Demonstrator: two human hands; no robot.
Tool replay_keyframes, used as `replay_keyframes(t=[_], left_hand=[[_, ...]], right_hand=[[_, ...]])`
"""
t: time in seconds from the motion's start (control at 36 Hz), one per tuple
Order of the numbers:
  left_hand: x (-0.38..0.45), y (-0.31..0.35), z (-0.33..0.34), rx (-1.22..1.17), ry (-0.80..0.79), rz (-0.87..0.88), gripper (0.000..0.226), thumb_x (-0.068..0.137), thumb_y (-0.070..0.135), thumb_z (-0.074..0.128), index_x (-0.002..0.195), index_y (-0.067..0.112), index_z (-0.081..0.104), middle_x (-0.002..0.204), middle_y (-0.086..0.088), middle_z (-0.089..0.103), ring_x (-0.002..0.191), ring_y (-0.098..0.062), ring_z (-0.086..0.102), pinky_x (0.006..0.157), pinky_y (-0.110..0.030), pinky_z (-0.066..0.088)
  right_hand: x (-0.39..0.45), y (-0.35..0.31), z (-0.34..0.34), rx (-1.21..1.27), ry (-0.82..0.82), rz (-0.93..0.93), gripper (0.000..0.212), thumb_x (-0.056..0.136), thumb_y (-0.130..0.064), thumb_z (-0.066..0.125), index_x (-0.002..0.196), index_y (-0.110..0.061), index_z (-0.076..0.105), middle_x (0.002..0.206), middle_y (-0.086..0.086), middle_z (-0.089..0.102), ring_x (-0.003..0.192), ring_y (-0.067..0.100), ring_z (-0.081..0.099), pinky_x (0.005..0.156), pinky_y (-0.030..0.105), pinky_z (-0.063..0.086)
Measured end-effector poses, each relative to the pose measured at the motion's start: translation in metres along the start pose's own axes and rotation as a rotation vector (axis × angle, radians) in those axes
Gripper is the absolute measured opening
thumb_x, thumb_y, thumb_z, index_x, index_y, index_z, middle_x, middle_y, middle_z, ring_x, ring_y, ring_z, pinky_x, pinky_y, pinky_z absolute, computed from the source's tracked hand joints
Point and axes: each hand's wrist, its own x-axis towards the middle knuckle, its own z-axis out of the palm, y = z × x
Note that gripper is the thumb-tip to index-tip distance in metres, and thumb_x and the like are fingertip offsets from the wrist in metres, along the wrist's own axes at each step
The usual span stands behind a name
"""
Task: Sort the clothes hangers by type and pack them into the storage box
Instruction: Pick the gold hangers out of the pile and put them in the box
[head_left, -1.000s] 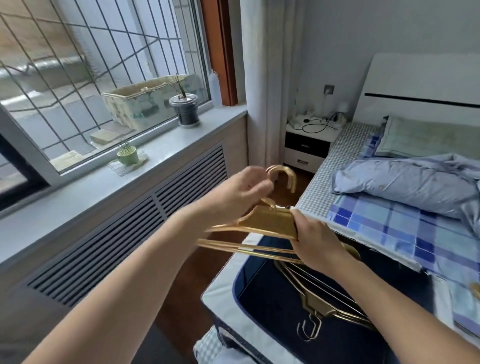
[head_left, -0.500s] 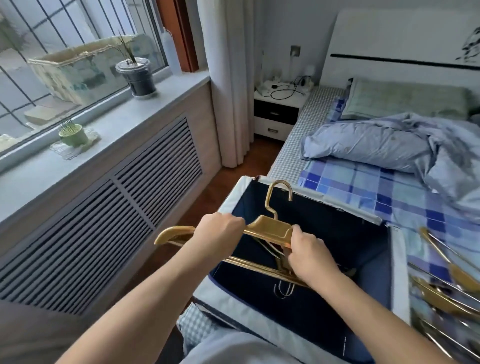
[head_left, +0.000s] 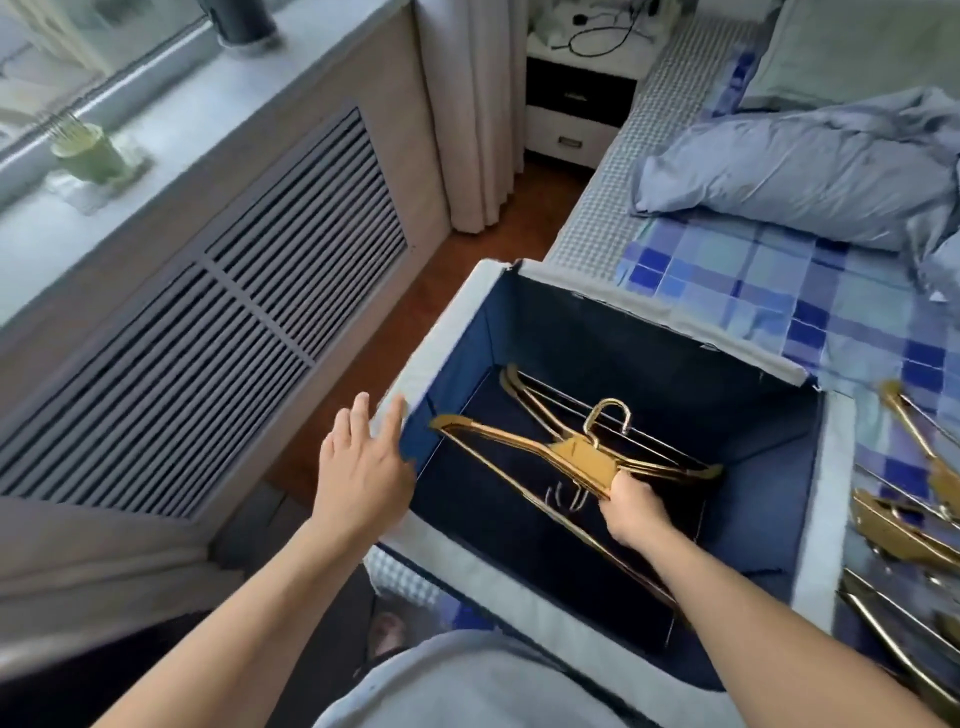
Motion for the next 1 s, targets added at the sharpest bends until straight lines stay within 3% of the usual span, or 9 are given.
replay_keyframes(t=[0.08,0.22,0.36,0.53,0.64,0.83,1.0], left_hand=[[-0.006,0.001,0.01,-0.041,-0.026,-0.043,0.08,0.086,0.03,0.059,0.154,0.029,0.017,0.157,-0.02,0.023,0.137,-0.042,0.035,0.106,-0.05,0.04],[-0.008,0.002,0.02,-0.05,-0.017,-0.079,0.087,0.086,0.026,0.06,0.157,0.032,0.01,0.16,-0.015,0.016,0.141,-0.039,0.028,0.11,-0.051,0.033],[-0.006,0.001,0.021,-0.045,-0.008,-0.073,0.09,0.083,0.029,0.065,0.157,0.032,0.013,0.158,-0.012,0.018,0.139,-0.038,0.031,0.109,-0.052,0.035],[-0.006,0.001,0.025,-0.021,-0.023,-0.085,0.089,0.083,0.028,0.065,0.157,0.029,0.016,0.156,-0.014,0.022,0.136,-0.039,0.032,0.107,-0.053,0.035],[-0.005,0.002,0.023,-0.024,-0.02,-0.094,0.087,0.083,0.028,0.064,0.156,0.029,0.017,0.155,-0.014,0.023,0.135,-0.04,0.034,0.107,-0.053,0.034],[-0.005,0.005,0.02,-0.035,-0.016,-0.093,0.086,0.085,0.03,0.064,0.155,0.031,0.015,0.151,-0.012,0.025,0.133,-0.038,0.035,0.107,-0.052,0.035],[-0.009,0.004,0.02,-0.05,-0.025,-0.1,0.087,0.082,0.026,0.063,0.155,0.031,0.017,0.149,-0.012,0.027,0.129,-0.039,0.038,0.103,-0.052,0.037]], right_hand=[[0.007,-0.002,0.025,-0.111,-0.081,-0.006,0.027,0.098,-0.022,0.058,0.121,-0.01,0.052,0.123,0.011,0.064,0.114,0.027,0.064,0.082,0.031,0.051],[0.02,-0.003,0.073,-0.245,-0.268,-0.017,0.032,0.097,-0.015,0.057,0.128,-0.01,0.055,0.13,0.011,0.061,0.12,0.028,0.062,0.093,0.032,0.051],[0.037,0.001,0.111,-0.283,-0.375,-0.043,0.042,0.098,-0.012,0.052,0.139,-0.011,0.044,0.139,0.01,0.054,0.128,0.025,0.055,0.1,0.029,0.045],[0.052,0.005,0.132,-0.256,-0.419,-0.029,0.047,0.1,-0.029,0.053,0.141,-0.01,0.041,0.144,0.012,0.048,0.132,0.027,0.051,0.102,0.032,0.044],[0.056,0.002,0.131,-0.315,-0.445,-0.06,0.061,0.097,-0.041,0.056,0.144,-0.008,0.036,0.147,0.014,0.043,0.135,0.032,0.044,0.106,0.036,0.041],[0.047,0.0,0.14,-0.54,-0.514,-0.193,0.066,0.094,-0.012,0.055,0.152,-0.006,0.024,0.154,0.015,0.035,0.14,0.033,0.04,0.112,0.042,0.039],[0.032,0.005,0.145,-0.637,-0.539,-0.24,0.067,0.092,-0.01,0.06,0.151,-0.008,0.028,0.15,0.014,0.04,0.136,0.033,0.046,0.107,0.044,0.045]])
